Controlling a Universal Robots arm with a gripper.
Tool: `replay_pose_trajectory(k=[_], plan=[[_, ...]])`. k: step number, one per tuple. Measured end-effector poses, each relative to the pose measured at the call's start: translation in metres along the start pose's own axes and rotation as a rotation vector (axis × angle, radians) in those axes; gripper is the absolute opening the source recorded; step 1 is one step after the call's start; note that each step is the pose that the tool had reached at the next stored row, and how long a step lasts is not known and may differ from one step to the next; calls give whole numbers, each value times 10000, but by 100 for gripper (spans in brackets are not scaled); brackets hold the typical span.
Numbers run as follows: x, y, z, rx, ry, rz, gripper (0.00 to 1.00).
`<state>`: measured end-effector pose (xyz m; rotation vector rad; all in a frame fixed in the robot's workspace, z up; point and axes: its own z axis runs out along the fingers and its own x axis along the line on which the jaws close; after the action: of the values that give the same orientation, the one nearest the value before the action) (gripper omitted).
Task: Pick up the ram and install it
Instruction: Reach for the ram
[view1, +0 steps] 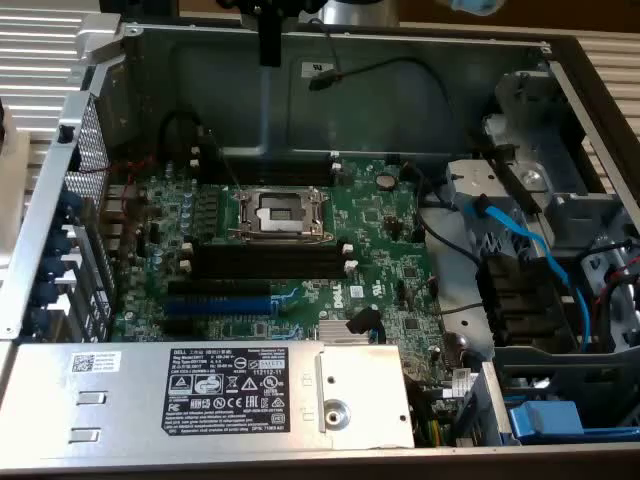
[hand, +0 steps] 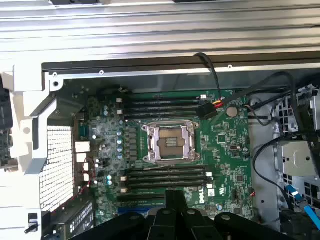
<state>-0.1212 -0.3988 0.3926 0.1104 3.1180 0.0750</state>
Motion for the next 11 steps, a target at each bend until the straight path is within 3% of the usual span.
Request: replay_pose_trajectory(k=[11], plan=[[0,0,0,0,0,0,10]])
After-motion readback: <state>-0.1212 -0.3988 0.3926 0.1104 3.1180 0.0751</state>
